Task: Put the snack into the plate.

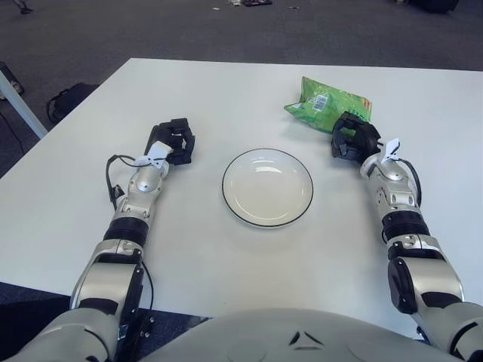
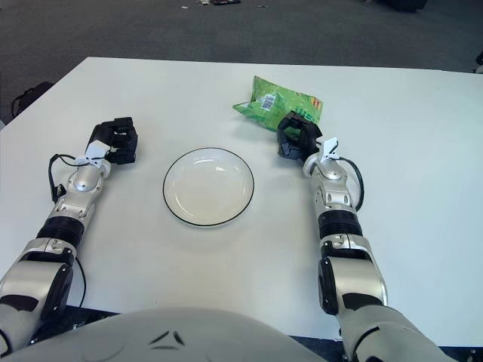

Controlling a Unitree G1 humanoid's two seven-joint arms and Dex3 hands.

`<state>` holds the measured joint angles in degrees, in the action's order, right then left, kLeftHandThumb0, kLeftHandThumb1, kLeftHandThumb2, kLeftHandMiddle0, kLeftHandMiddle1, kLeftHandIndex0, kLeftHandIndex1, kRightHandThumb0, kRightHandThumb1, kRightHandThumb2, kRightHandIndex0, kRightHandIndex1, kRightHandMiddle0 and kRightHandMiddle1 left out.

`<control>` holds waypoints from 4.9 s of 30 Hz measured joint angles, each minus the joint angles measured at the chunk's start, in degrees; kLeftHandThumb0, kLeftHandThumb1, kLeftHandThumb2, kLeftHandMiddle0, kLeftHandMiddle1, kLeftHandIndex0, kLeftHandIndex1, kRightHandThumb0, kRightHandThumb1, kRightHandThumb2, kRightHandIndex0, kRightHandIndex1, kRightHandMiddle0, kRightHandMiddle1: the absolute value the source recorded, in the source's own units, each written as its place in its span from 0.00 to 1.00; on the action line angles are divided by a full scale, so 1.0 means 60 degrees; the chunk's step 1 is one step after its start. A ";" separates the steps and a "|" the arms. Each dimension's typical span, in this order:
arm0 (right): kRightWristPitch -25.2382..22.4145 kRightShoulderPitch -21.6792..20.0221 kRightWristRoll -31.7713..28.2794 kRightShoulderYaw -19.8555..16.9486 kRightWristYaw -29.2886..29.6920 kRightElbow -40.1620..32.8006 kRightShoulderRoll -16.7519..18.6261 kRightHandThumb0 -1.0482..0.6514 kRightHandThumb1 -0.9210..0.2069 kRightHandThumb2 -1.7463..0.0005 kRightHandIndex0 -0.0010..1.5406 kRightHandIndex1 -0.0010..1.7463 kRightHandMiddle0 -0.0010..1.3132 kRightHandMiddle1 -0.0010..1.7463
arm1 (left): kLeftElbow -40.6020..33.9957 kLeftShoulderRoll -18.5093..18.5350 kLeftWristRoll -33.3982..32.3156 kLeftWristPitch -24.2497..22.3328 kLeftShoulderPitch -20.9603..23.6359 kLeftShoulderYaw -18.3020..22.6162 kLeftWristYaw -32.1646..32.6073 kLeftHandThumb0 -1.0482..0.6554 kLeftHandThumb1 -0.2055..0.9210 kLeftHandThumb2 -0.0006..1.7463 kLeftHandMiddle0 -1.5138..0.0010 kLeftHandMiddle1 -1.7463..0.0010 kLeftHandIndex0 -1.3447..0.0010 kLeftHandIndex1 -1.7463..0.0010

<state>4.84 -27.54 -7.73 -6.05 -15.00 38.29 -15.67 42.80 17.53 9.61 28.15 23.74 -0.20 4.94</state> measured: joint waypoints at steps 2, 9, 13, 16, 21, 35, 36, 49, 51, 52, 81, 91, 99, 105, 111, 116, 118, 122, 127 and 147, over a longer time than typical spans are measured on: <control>0.0000 -0.0023 0.0005 0.0013 0.0011 0.0025 -0.0026 0.35 0.46 0.31 0.64 1.00 0.42 1.00 | -0.0001 -0.0018 0.0001 -0.0025 0.0014 -0.0002 0.0018 0.32 0.70 0.59 0.10 0.00 0.21 0.00; -0.0001 -0.0024 -0.0001 0.0011 0.0000 0.0023 -0.0071 0.35 0.44 0.33 0.62 1.00 0.40 1.00 | -0.0003 -0.0044 0.0054 -0.0036 0.0040 -0.0055 0.0117 0.32 0.71 0.59 0.10 0.00 0.21 0.00; -0.0036 0.0222 -0.0024 -0.0004 0.0003 -0.0345 -0.0067 0.36 0.42 0.34 0.60 1.00 0.39 1.00 | -0.0007 -0.0046 0.0239 -0.0035 0.0068 -0.0157 0.0302 0.32 0.71 0.59 0.10 0.00 0.20 0.00; -0.0224 0.0536 -0.0073 -0.0041 0.0028 -0.0915 -0.0047 0.36 0.40 0.35 0.59 1.00 0.38 1.00 | -0.0012 -0.0055 0.0340 -0.0031 0.0076 -0.0194 0.0391 0.32 0.71 0.59 0.10 0.00 0.19 0.00; -0.1023 0.1045 -0.0080 -0.0175 0.0483 -0.2305 -0.0048 0.36 0.39 0.37 0.55 1.00 0.37 1.00 | -0.0015 -0.0073 0.0355 -0.0034 0.0081 -0.0197 0.0428 0.33 0.71 0.59 0.10 0.00 0.19 0.00; -0.3180 0.1123 0.0041 -0.0248 0.0886 -0.5001 -0.0218 0.37 0.35 0.39 0.49 1.00 0.34 1.00 | -0.0123 -0.0081 0.0413 -0.0149 0.0089 -0.0200 0.0603 0.32 0.72 0.59 0.10 0.00 0.18 0.00; -0.3234 0.1120 0.0062 -0.0228 0.0884 -0.5137 -0.0246 0.37 0.34 0.41 0.48 1.00 0.34 1.00 | -0.0127 -0.0081 0.0413 -0.0153 0.0088 -0.0202 0.0606 0.32 0.72 0.59 0.10 0.00 0.18 0.00; -0.3591 0.0068 0.0994 0.0063 0.0601 -0.5733 -0.1260 0.60 0.49 0.28 0.41 0.96 0.26 1.00 | -0.0132 -0.0079 0.0412 -0.0159 0.0081 -0.0209 0.0606 0.32 0.70 0.59 0.10 0.00 0.18 0.00; -0.3540 -0.0322 0.1180 0.0101 0.0593 -0.5577 -0.1426 0.61 0.49 0.29 0.40 0.96 0.25 1.00 | -0.0133 -0.0074 0.0412 -0.0159 0.0075 -0.0210 0.0606 0.32 0.70 0.59 0.10 0.00 0.18 0.00; -0.3491 -0.0513 0.1249 0.0119 0.0593 -0.5479 -0.1484 0.61 0.48 0.29 0.40 0.96 0.25 1.00 | -0.0134 -0.0072 0.0412 -0.0159 0.0073 -0.0210 0.0606 0.32 0.70 0.60 0.10 0.00 0.18 0.00; 0.2912 -0.5251 0.6623 0.3644 0.2601 0.1994 -0.3237 0.20 0.03 0.69 0.17 0.85 0.03 0.87 | -0.0537 -0.0046 0.0372 -0.0356 -0.0077 -0.0193 0.0564 0.32 0.70 0.60 0.09 0.00 0.18 0.00; 0.3866 -0.6615 0.8277 0.5125 0.4082 0.4655 -0.3071 0.05 0.00 0.61 0.01 0.27 0.00 0.42 | -0.0822 -0.0001 0.0477 -0.0417 -0.0240 -0.0280 0.0562 0.32 0.71 0.60 0.09 0.00 0.17 0.00; 0.3585 -0.7021 0.8891 0.5747 0.5376 0.5628 -0.2634 0.00 0.00 0.53 0.00 0.02 0.00 0.23 | -0.1030 0.0013 0.0519 -0.0496 -0.0354 -0.0318 0.0560 0.32 0.70 0.60 0.09 0.00 0.17 0.00; 0.3265 -0.7261 0.8889 0.5788 0.5397 0.6015 -0.2280 0.00 0.00 0.50 0.00 0.00 0.00 0.15 | -0.1121 -0.0006 0.0516 -0.0547 -0.0380 -0.0320 0.0557 0.32 0.70 0.60 0.09 0.00 0.18 0.00; 0.3164 -0.7285 0.8766 0.5776 0.5134 0.6090 -0.2030 0.00 0.00 0.48 0.00 0.00 0.00 0.09 | -0.1146 -0.0009 0.0494 -0.0553 -0.0400 -0.0315 0.0555 0.32 0.70 0.60 0.09 0.00 0.18 0.00; 0.3155 -0.7258 0.8544 0.5736 0.4478 0.6123 -0.1878 0.00 0.00 0.44 0.00 0.00 0.00 0.03 | -0.1155 -0.0009 0.0440 -0.0553 -0.0412 -0.0312 0.0533 0.32 0.70 0.60 0.10 0.00 0.18 0.00; 0.3074 -0.7236 0.8533 0.5742 0.4268 0.6172 -0.1781 0.00 0.00 0.43 0.00 0.00 0.00 0.01 | -0.1163 -0.0006 0.0435 -0.0556 -0.0421 -0.0310 0.0531 0.32 0.70 0.60 0.10 0.00 0.18 0.00; 0.2762 -0.7072 0.8524 0.5776 0.4025 0.6318 -0.1457 0.00 0.00 0.41 0.00 0.00 0.00 0.00 | -0.1234 0.0004 0.0436 -0.0591 -0.0456 -0.0308 0.0532 0.32 0.70 0.60 0.09 0.00 0.17 0.00; 0.2579 -0.6586 0.8287 0.5721 0.3437 0.6430 -0.1102 0.00 0.00 0.41 0.00 0.00 0.00 0.00 | -0.1399 0.0013 0.0451 -0.0643 -0.0543 -0.0320 0.0532 0.32 0.70 0.60 0.09 0.00 0.16 0.00; 0.1500 -0.5760 0.8260 0.5846 0.2923 0.6556 -0.0752 0.00 0.00 0.37 0.00 0.00 0.01 0.04 | -0.1810 0.0063 0.0732 -0.0540 -0.0824 -0.0344 0.0634 0.32 0.68 0.61 0.10 0.00 0.18 0.00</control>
<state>13.84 -62.10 41.84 29.03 2.54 77.62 -20.19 31.94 17.91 14.00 24.92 18.79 -2.26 8.75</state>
